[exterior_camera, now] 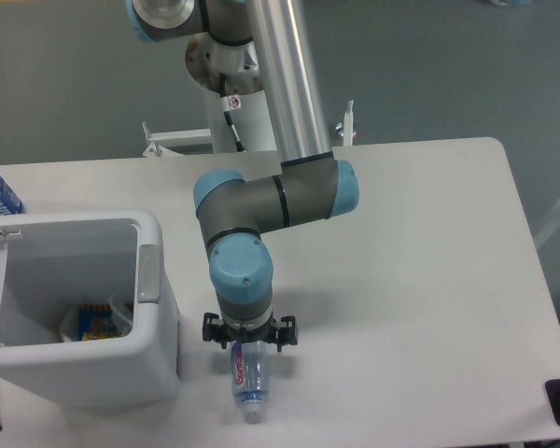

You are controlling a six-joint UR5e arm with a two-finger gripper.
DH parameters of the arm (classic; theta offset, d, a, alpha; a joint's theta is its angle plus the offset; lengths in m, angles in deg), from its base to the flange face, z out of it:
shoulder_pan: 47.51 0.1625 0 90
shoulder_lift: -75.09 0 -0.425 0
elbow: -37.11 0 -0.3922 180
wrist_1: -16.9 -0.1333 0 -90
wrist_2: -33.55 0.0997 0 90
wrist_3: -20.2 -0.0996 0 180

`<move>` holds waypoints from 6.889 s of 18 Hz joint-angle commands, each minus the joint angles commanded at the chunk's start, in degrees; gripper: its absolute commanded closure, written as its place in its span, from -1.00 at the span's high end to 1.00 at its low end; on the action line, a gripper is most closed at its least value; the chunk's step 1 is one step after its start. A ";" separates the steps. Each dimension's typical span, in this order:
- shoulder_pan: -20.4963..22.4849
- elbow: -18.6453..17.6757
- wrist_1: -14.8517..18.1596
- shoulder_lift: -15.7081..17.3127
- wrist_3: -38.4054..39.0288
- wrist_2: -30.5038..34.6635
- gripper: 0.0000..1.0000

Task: Place the trash in the trash can
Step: 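Lower the gripper around the bottle's middle and close on it, then lift the crushed bottle off the table, then carry the bottle over the white bin, then lower the bottle into the bin and open the gripper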

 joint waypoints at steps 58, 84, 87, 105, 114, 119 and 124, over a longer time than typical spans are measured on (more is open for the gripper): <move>3.87 20.90 -12.65 4.66 13.61 -9.92 0.25; -7.73 9.76 -14.06 17.58 20.04 -24.70 0.27; -8.35 8.52 -14.15 18.10 19.86 -24.70 0.37; 0.61 13.18 -13.71 19.69 18.63 -20.93 1.00; 9.22 11.60 -0.19 23.29 -6.38 -12.76 1.00; 13.96 11.07 6.84 24.96 -21.60 -6.77 1.00; 18.89 10.81 8.52 26.37 -23.29 -7.20 1.00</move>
